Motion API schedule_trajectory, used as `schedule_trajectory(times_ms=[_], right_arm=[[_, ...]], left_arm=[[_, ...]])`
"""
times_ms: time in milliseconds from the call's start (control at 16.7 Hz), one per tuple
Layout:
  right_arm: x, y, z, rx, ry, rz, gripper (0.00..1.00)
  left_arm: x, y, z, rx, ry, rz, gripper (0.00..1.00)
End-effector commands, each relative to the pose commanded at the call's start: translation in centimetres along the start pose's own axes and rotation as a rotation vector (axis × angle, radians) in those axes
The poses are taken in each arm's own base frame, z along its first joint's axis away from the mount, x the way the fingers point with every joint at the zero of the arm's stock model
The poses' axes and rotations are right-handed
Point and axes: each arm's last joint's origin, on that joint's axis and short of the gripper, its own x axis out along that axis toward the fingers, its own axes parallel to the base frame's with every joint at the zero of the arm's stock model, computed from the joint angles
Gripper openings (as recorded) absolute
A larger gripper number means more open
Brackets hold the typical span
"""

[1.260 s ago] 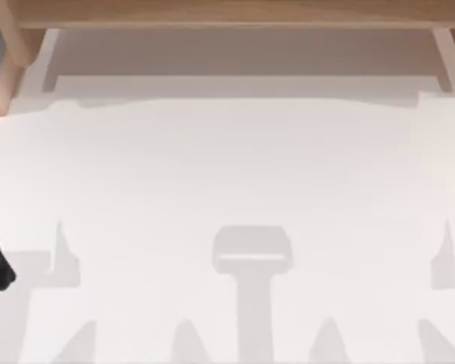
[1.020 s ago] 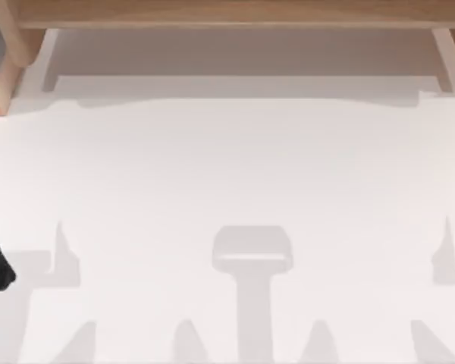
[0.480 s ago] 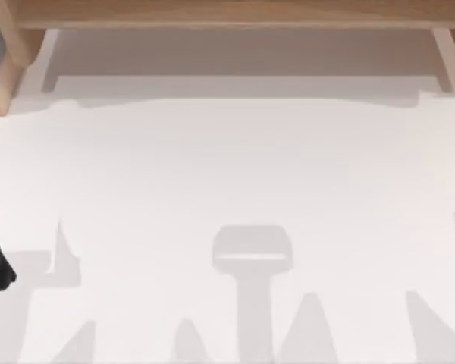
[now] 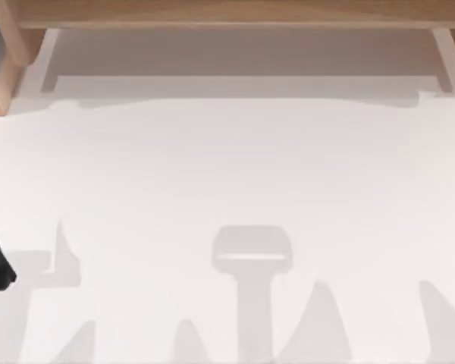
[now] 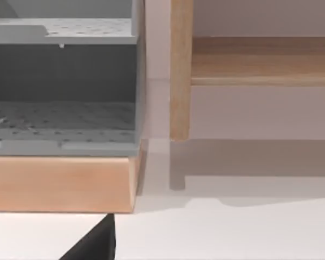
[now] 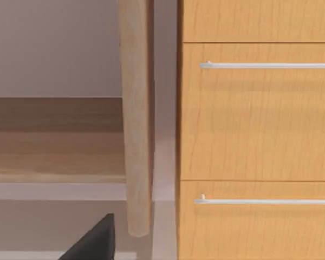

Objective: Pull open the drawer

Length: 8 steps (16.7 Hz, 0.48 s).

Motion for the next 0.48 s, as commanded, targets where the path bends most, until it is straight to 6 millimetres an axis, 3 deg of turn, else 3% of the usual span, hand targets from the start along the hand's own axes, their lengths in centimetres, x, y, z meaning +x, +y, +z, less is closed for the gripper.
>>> schedule_trajectory(times_ms=[240,480], right_arm=[[0.5,-0.2,0.5,-0.042,-0.013,0.005,1.0],[3.5,-1.8,2.1,-0.259,-0.052,0.01,1.0]], left_arm=[[0.0,0.0,0.0,0.0,0.0,0.0,1.0],[0.0,0.0,0.0,0.0,0.0,0.0,1.0]])
